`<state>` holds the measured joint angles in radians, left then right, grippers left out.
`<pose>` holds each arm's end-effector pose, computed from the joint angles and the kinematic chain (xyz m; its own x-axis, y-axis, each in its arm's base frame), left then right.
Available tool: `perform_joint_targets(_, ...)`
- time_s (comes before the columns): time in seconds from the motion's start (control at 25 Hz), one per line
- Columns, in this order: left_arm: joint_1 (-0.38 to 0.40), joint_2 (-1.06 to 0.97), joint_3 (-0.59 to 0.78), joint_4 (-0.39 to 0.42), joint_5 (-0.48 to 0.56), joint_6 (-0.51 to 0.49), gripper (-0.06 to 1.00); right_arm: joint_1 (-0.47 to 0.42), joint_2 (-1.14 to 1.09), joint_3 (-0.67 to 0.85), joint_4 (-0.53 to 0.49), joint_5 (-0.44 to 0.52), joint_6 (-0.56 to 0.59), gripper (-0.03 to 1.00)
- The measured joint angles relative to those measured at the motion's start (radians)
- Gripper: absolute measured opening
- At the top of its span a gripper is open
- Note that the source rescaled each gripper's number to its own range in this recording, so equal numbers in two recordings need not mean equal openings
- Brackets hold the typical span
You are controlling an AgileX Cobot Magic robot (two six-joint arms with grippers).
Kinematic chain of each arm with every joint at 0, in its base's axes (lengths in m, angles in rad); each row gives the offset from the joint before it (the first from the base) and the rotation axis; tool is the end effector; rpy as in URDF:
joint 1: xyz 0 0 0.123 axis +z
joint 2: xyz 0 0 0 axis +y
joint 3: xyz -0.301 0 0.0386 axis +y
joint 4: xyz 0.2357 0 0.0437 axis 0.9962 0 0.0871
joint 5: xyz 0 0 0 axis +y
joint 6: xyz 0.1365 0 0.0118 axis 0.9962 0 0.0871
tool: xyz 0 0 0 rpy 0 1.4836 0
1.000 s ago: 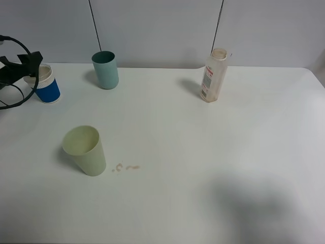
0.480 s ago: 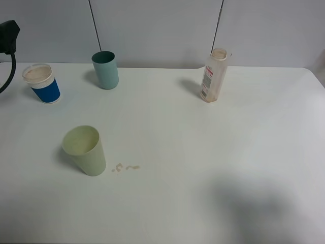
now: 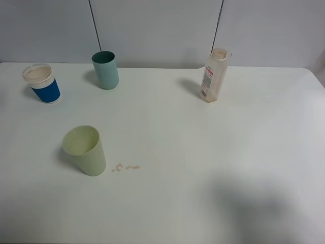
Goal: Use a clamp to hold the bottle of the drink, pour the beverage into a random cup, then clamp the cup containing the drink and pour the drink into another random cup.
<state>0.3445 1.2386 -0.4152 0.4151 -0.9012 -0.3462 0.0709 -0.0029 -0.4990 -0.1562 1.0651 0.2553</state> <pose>0.2590 0.0469 0.2926 0.1156 -0.0382 -0.9926 -0.0159 0.9991 -0.0403 0.0067 -0.0182 0.2507 -0.4362 0.1460 -0.8879 0.1306 0.9866 0.0981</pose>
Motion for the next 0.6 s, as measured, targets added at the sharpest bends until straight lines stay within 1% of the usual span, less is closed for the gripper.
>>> perform_joint_targets(0.2, 0.000, -0.139, 0.017, -0.002, 0.106, 0.000, 1.00, 0.000, 0.000, 0.000, 0.000, 0.000, 0.000, 1.00)
perform_joint_targets(0.32, -0.006, -0.216, 0.025, -0.032, 0.167, -0.007, 1.00, 0.000, 0.000, 0.000, 0.000, 0.000, 0.000, 1.00)
perform_joint_targets(0.44, -0.023, -0.301, 0.028, -0.064, 0.256, -0.033, 1.00, 0.000, 0.000, 0.000, 0.000, 0.000, 0.000, 1.00)
perform_joint_targets(0.6, -0.047, -0.429, 0.028, -0.101, 0.405, -0.045, 1.00, 0.000, 0.000, 0.000, 0.000, 0.000, 0.000, 1.00)
